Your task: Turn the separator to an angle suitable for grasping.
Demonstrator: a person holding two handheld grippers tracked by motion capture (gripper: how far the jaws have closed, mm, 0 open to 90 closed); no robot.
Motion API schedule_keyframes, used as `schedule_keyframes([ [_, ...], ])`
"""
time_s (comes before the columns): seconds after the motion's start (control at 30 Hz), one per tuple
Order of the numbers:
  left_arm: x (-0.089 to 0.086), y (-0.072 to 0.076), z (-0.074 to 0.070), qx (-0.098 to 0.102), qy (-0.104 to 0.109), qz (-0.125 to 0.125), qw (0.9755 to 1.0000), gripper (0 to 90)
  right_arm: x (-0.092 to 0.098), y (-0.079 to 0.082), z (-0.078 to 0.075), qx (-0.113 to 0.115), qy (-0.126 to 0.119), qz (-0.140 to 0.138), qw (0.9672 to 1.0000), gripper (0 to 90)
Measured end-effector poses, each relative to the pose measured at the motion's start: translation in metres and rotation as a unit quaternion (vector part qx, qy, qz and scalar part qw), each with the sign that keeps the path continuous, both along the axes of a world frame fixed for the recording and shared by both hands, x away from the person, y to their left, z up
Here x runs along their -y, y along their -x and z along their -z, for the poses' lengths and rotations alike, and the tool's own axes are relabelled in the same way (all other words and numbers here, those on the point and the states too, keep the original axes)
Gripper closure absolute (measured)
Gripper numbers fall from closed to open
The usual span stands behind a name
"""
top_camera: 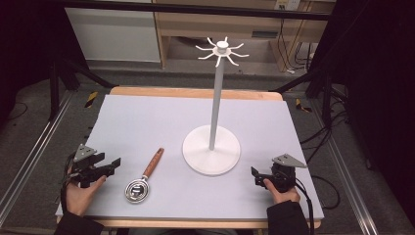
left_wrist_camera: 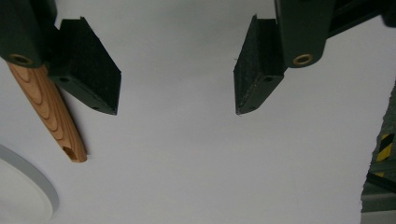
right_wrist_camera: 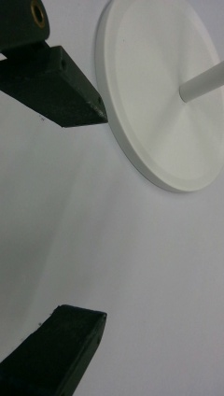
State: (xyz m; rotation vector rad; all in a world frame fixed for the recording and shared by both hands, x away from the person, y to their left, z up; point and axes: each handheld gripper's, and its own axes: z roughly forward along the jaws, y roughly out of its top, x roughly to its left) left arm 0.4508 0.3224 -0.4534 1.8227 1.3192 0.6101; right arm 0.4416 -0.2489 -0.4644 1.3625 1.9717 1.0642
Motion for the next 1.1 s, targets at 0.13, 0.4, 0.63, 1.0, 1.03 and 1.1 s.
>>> schedule_keyframes([
  [0.13, 0.003, 0.004, -0.004, -0.001, 0.01, 0.013, 0.9999, 37.8, 0.002, 0.001, 0.0, -0.007, -0.007, 0.008, 0.9999, 6.9],
  [0.4, 0.011, 0.007, -0.012, -0.004, 0.003, 0.028, 0.9996, 39.7, 0.004, 0.002, -0.002, -0.006, -0.009, 0.012, 0.9999, 7.3],
  [0.63, 0.017, 0.01, -0.017, -0.007, -0.002, 0.036, 0.9993, 39.2, 0.004, 0.001, -0.001, -0.01, -0.005, 0.008, 0.9999, 7.3],
  [1.0, 0.033, 0.012, -0.02, -0.014, -0.009, 0.062, 0.9979, 38.5, 0.004, 0.001, -0.001, -0.008, -0.008, 0.007, 0.9999, 7.3],
  [1.03, 0.034, 0.011, -0.021, -0.015, -0.009, 0.064, 0.9978, 38.3, 0.004, 0.001, -0.001, -0.008, -0.007, 0.007, 0.9999, 7.3],
  [1.1, 0.036, 0.012, -0.022, -0.018, -0.011, 0.067, 0.9975, 38.1, 0.005, 0.001, -0.002, -0.008, -0.007, 0.009, 0.9999, 7.3],
])
